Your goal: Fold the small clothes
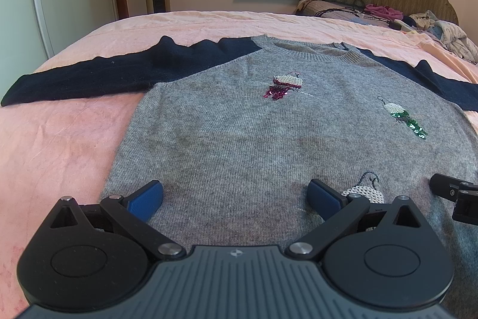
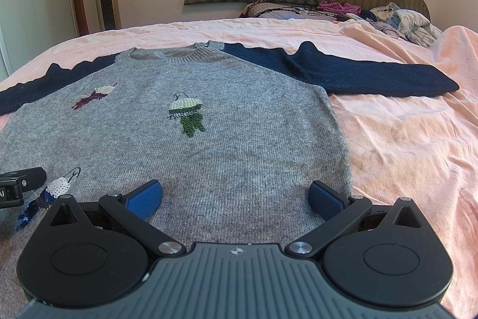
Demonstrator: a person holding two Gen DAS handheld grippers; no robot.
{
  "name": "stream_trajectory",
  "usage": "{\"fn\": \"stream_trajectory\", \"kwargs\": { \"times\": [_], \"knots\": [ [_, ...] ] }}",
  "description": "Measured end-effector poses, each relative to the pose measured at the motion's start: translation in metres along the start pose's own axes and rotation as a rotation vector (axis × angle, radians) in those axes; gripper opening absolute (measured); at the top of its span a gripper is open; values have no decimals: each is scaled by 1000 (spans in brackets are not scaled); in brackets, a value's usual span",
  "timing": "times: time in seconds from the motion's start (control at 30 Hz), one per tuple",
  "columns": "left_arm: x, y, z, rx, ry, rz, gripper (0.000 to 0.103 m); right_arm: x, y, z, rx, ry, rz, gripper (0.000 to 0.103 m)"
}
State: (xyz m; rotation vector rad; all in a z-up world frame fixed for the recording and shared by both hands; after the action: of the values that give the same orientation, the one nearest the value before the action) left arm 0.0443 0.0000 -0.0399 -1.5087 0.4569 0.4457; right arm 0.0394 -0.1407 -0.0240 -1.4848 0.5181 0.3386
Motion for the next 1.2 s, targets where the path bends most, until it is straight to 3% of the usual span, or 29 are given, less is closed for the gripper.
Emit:
{"fn": "stream_trajectory", "kwargs": {
  "times": [1.03, 1.13, 1.2],
  "knots": [
    [0, 0, 0, 0, 0, 0, 103, 0, -1, -1, -5, 1, 7, 103],
    [0, 0, 0, 0, 0, -1, 103, 4, -12, -7, 3, -42, 74, 103],
    [0, 0, 0, -1, -1, -1, 103, 1, -36, -29, 110, -110, 58, 103]
  ]
}}
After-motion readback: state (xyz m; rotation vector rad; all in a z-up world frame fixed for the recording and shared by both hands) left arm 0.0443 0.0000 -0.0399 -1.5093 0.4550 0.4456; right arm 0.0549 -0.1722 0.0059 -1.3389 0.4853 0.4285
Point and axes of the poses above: each gripper's, at about its wrist camera, not at the fingertips, and x roughly the way its jaws point, z to its left, y to its underside, the point moved 6 cm from there along x, roughly the way its jaws point, and after that the axes turned 9 degrees about -z, right-handed, at the moved point
